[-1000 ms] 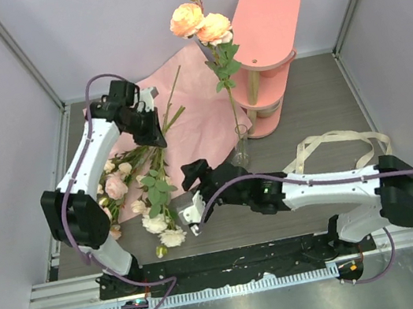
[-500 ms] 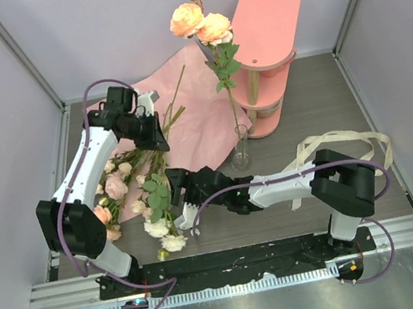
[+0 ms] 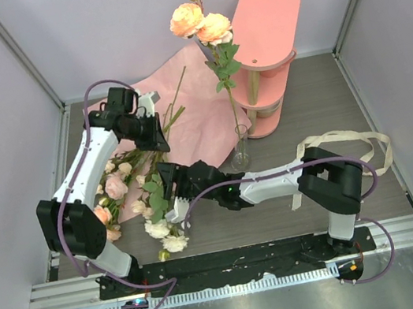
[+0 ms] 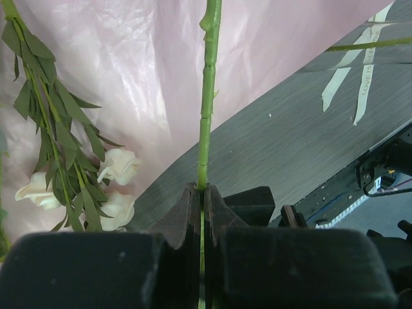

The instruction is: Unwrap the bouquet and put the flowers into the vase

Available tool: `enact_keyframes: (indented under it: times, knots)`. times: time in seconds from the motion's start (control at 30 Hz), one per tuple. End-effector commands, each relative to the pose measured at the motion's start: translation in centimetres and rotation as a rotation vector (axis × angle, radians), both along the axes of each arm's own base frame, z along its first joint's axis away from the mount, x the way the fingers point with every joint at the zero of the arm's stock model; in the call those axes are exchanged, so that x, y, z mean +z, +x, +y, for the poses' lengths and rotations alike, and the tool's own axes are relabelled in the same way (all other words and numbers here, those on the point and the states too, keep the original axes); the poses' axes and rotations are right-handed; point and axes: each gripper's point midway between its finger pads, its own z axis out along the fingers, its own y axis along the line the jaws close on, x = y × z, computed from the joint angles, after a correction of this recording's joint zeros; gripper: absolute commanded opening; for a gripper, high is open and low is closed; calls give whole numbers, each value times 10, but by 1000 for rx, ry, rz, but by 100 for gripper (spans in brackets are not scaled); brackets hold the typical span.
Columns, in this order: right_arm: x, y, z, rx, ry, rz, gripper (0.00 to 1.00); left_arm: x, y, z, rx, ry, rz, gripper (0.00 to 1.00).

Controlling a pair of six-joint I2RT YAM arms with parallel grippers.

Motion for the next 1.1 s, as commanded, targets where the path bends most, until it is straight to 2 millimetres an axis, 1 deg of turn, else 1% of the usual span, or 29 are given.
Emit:
enact_keyframes:
  times: [0.0,0.07,0.1,0.17,0.2,0.27,0.3,0.37,0.4,0.43,0.47,0.5,0.53,0.57,0.6,0.63,0.67,0.7,0.73,0.77,0.8,0.83,0.87,0.9,0.93,0.97,1.0,1.03,1.07]
  knots:
    - [30,2,17,43,81,-59,52,15,1,-3,-13,-24,-60,0]
    - [30,2,18,47,86,-57,44,16,1,-3,-15,-26,-65,0]
    - [30,2,19,47,88,-58,38,16,1,-2,-14,-24,-64,0]
    - [30,2,20,50,90,-58,31,18,2,-2,-5,-22,-73,0]
    - [30,2,20,50,90,-59,24,19,4,1,10,-12,-79,3]
    - [32,1,20,52,98,-59,16,20,8,7,37,-2,-92,15]
    - [34,1,19,52,105,-59,9,24,11,14,67,-1,-105,27]
    - [36,-6,24,88,131,-33,3,32,17,21,97,-22,-140,44]
    - [44,-7,26,93,174,-28,1,44,20,32,145,-38,-174,52]
    - [48,-9,27,107,206,-11,1,48,24,43,192,-25,-197,56]
    - [51,-9,28,105,238,16,1,58,30,53,233,-22,-253,60]
    - [56,-9,28,105,258,12,1,72,28,71,296,-13,-314,69]
    - [60,-9,28,110,271,12,1,79,33,88,379,21,-359,71]
    - [64,-11,28,117,286,16,1,94,36,100,429,22,-424,76]
    - [75,-13,27,120,332,36,1,98,36,119,491,36,-452,77]
    - [81,-16,27,129,360,52,1,115,29,129,535,34,-518,78]
    - [90,-18,26,133,394,65,1,125,32,152,615,60,-573,81]
    - [102,-20,24,132,468,129,1,121,29,160,644,75,-579,82]
    - [122,-27,19,143,526,150,1,128,24,168,684,81,-608,82]
    - [132,-31,15,144,573,197,1,129,25,182,739,109,-631,83]
    - [137,-33,12,136,632,312,1,121,23,188,760,124,-624,83]
    - [165,-40,0,148,713,369,1,118,23,193,781,128,-624,83]
    - [174,-45,-5,154,751,433,1,119,23,202,817,124,-633,84]
    - [175,-48,-10,139,749,508,1,112,23,206,836,125,-618,84]
    - [204,-56,-21,147,842,648,1,110,24,210,851,124,-613,84]
    - [215,-59,-27,143,866,733,1,107,26,218,881,112,-603,83]
    - [202,-61,-29,88,822,880,1,104,27,215,863,82,-587,83]
    - [207,-63,-33,50,878,1049,1,101,29,215,861,68,-575,83]
    - [239,-64,-43,50,944,1107,1,95,32,217,865,62,-558,83]
